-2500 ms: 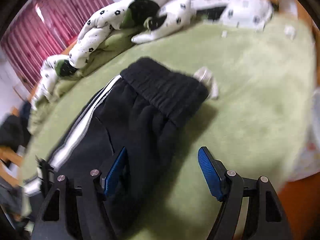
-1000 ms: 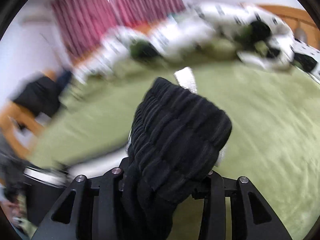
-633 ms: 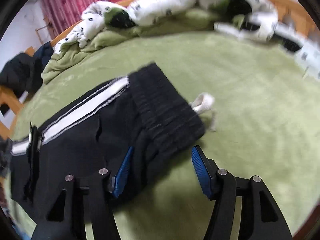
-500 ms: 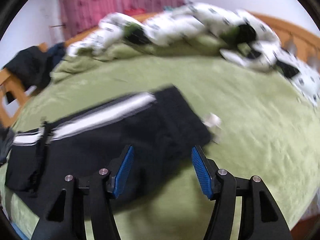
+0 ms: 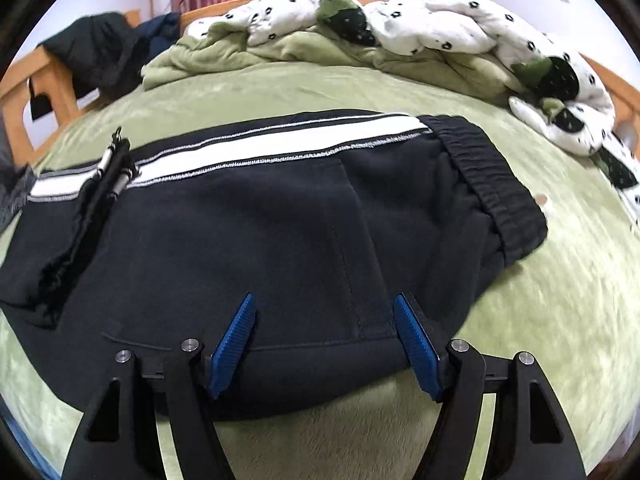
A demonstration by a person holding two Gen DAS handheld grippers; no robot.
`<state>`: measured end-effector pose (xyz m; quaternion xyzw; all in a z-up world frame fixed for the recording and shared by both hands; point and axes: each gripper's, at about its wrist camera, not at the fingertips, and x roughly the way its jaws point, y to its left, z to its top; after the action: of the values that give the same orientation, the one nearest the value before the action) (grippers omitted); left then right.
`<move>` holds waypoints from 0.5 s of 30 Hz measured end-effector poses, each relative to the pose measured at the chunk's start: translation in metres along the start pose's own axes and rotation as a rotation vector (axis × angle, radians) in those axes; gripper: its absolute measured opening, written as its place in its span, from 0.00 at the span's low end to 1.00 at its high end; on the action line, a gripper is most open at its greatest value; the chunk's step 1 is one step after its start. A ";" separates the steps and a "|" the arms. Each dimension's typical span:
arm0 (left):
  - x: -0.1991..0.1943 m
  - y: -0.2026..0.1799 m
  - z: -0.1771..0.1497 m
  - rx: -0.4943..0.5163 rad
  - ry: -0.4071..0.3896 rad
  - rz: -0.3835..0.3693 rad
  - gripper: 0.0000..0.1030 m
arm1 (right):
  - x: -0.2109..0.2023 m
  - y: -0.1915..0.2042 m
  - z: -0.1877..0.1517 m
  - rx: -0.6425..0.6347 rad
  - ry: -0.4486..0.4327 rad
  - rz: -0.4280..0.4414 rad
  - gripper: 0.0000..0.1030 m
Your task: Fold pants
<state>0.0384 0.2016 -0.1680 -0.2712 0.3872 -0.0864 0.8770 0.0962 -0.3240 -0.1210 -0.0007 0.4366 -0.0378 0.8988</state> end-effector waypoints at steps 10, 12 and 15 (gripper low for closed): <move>0.028 0.002 0.004 -0.121 -0.026 -0.055 0.72 | -0.018 0.013 0.005 0.004 -0.060 0.022 0.69; 0.029 0.003 0.003 -0.138 -0.040 -0.043 0.71 | -0.021 0.010 0.003 0.038 -0.064 0.054 0.69; 0.031 0.002 0.004 -0.165 -0.057 0.018 0.57 | -0.021 -0.002 0.002 0.104 -0.036 0.121 0.69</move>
<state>0.0622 0.1938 -0.1871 -0.3416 0.3705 -0.0386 0.8629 0.0850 -0.3246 -0.1033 0.0717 0.4173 -0.0057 0.9059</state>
